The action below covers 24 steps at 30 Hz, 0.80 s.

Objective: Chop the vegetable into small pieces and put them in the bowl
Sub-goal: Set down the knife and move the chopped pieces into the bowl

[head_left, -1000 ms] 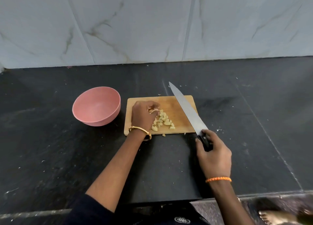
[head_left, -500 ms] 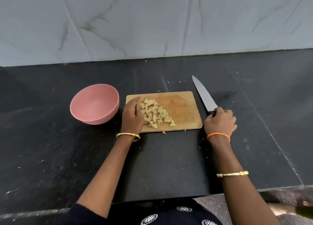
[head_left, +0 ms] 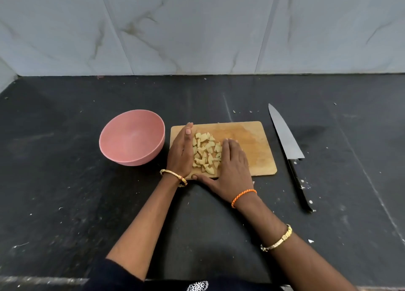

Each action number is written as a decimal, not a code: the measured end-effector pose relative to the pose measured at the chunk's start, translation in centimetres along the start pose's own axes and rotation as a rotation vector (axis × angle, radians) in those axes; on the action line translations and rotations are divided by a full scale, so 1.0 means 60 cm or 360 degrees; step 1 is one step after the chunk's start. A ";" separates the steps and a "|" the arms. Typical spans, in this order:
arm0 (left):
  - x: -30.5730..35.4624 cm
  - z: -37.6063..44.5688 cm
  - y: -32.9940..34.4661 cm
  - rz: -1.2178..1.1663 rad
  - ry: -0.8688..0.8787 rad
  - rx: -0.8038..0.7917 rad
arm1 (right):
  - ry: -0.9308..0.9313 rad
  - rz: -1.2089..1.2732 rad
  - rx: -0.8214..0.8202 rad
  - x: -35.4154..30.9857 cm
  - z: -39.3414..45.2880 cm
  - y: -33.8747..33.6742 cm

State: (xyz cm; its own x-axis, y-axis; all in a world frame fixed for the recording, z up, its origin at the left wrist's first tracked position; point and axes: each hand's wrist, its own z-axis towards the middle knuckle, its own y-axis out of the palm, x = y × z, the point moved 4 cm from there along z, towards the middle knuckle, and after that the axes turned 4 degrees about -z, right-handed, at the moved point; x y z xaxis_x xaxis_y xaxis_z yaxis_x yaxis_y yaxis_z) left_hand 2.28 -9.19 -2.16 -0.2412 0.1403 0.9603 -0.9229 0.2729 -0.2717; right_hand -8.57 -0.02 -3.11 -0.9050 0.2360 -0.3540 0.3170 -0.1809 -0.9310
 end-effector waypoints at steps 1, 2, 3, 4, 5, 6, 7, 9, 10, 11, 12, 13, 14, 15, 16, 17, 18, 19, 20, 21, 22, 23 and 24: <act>-0.001 0.001 0.002 0.0036 -0.0006 -0.0005 | -0.0040 -0.0013 -0.0022 -0.003 0.006 0.003; -0.003 0.003 0.003 0.0071 -0.0005 -0.0006 | -0.0077 -0.0010 -0.0037 -0.005 0.013 0.005; -0.002 0.003 0.004 0.0114 0.0006 -0.0011 | -0.0104 0.0001 -0.0044 -0.008 0.022 0.007; -0.001 0.003 0.005 0.0159 0.0015 -0.0024 | -0.0123 0.0011 -0.0038 -0.010 0.030 0.009; -0.001 0.004 0.006 0.0202 0.0013 -0.0038 | -0.0134 0.0022 -0.0028 -0.012 0.038 0.010; -0.001 0.004 0.006 0.0228 0.0006 -0.0050 | -0.0140 0.0030 -0.0022 -0.014 0.046 0.010; -0.002 0.004 0.006 0.0237 0.0001 -0.0053 | -0.0147 0.0036 -0.0023 -0.017 0.055 0.010; -0.003 0.004 0.005 0.0229 0.0011 -0.0058 | -0.0184 0.0045 -0.0041 -0.022 0.074 0.012; -0.003 0.003 0.005 0.0221 0.0014 -0.0068 | -0.0216 0.0053 -0.0051 -0.025 0.083 0.012; -0.004 0.003 0.005 0.0202 0.0013 -0.0077 | -0.0251 0.0068 -0.0067 -0.027 0.092 0.012; -0.004 0.002 0.005 0.0173 0.0011 -0.0087 | -0.0284 0.0094 -0.0096 -0.030 0.100 0.011; -0.004 0.002 0.005 0.0145 0.0013 -0.0093 | -0.0323 0.0128 -0.0125 -0.033 0.106 0.011; -0.003 0.002 0.004 0.0127 0.0017 -0.0097 | -0.0376 0.0161 -0.0142 -0.036 0.110 0.011; -0.002 0.002 0.004 0.0124 0.0022 -0.0097 | -0.0436 0.0180 -0.0147 -0.039 0.113 0.010; -0.001 0.002 0.004 0.0126 0.0024 -0.0096 | -0.0488 0.0182 -0.0158 -0.042 0.115 0.010; -0.002 0.002 0.004 0.0122 0.0027 -0.0092 | -0.0537 0.0168 -0.0165 -0.044 0.117 0.010; -0.002 0.003 0.003 0.0110 0.0032 -0.0087 | -0.0587 0.0143 -0.0164 -0.046 0.118 0.010; -0.002 0.003 0.003 0.0094 0.0040 -0.0079 | -0.0641 0.0106 -0.0154 -0.047 0.119 0.010; -0.003 0.004 0.002 0.0081 0.0049 -0.0072 | -0.0688 0.0067 -0.0143 -0.048 0.119 0.010; -0.005 0.004 0.002 0.0077 0.0055 -0.0070 | -0.0727 0.0038 -0.0128 -0.050 0.119 0.011; -0.006 0.004 0.002 0.0084 0.0056 -0.0070 | -0.0757 0.0022 -0.0108 -0.051 0.119 0.011; -0.006 0.003 0.003 0.0099 0.0057 -0.0075 | -0.0778 0.0018 -0.0082 -0.052 0.119 0.011; -0.006 0.002 0.004 0.0121 0.0057 -0.0081 | -0.0787 0.0022 -0.0057 -0.054 0.118 0.011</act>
State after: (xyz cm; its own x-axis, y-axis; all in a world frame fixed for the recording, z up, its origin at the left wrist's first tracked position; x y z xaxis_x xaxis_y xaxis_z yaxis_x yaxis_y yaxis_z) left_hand 2.12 -9.32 -2.56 -0.2983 0.1962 0.9341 -0.8855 0.3083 -0.3475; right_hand -7.46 -7.69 -1.97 -0.9241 -0.2490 -0.2899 0.3316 -0.1455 -0.9321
